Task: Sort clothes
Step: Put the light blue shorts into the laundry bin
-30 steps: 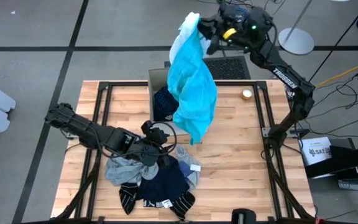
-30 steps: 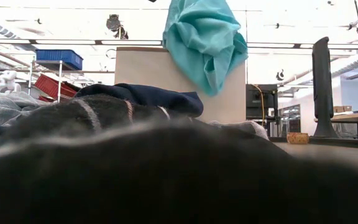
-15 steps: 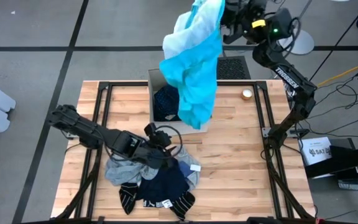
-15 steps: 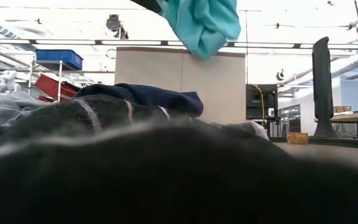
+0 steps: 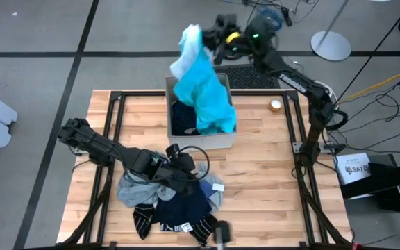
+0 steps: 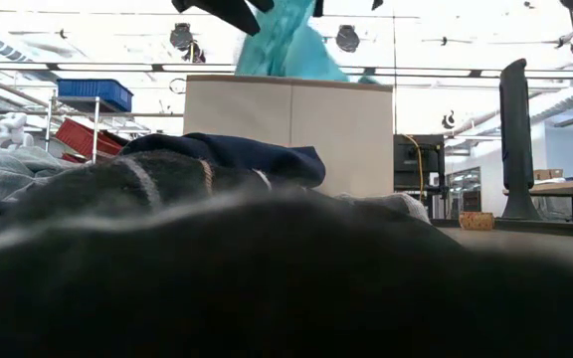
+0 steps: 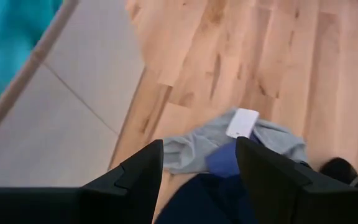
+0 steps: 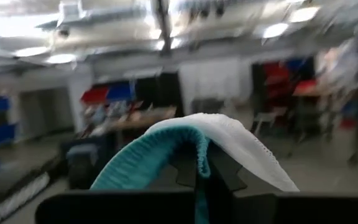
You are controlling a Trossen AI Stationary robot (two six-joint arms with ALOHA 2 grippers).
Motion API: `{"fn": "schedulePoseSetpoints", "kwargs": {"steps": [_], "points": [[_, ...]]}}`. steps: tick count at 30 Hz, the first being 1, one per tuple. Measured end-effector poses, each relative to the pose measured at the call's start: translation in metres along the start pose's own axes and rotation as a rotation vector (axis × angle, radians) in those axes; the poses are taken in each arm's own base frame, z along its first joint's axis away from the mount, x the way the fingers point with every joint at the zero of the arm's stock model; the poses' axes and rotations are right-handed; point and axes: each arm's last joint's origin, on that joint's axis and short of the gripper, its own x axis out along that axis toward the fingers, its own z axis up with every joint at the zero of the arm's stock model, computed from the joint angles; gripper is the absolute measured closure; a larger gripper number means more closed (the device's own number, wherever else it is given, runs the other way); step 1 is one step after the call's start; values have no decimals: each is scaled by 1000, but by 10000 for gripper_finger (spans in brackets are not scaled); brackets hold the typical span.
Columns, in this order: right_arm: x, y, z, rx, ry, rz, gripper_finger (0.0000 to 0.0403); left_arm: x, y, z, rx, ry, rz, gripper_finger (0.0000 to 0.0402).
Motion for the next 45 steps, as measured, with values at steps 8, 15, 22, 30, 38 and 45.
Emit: {"fn": "schedulePoseSetpoints", "kwargs": {"steps": [8, 15, 22, 30, 38, 45], "points": [[11, -11, -48, 62, 262, -15, 403, -7, -11, -8, 40, 10, -26, 189], [-9, -20, -72, 131, 547, -84, 403, -31, -1, -13, 69, -27, 91, 189], [-8, -4, -109, 116, 790, -27, 403, -57, 13, -7, 73, -85, 86, 189], [-12, 25, -132, 45, 1062, -65, 403, -74, 26, -9, 100, -72, 95, 189], [-46, 53, -146, 221, 1468, 10, 403, -78, 30, -11, 114, -57, 101, 189], [-45, 87, -141, 150, 1514, 136, 403, -79, 32, -12, 125, -43, 108, 189]]}}
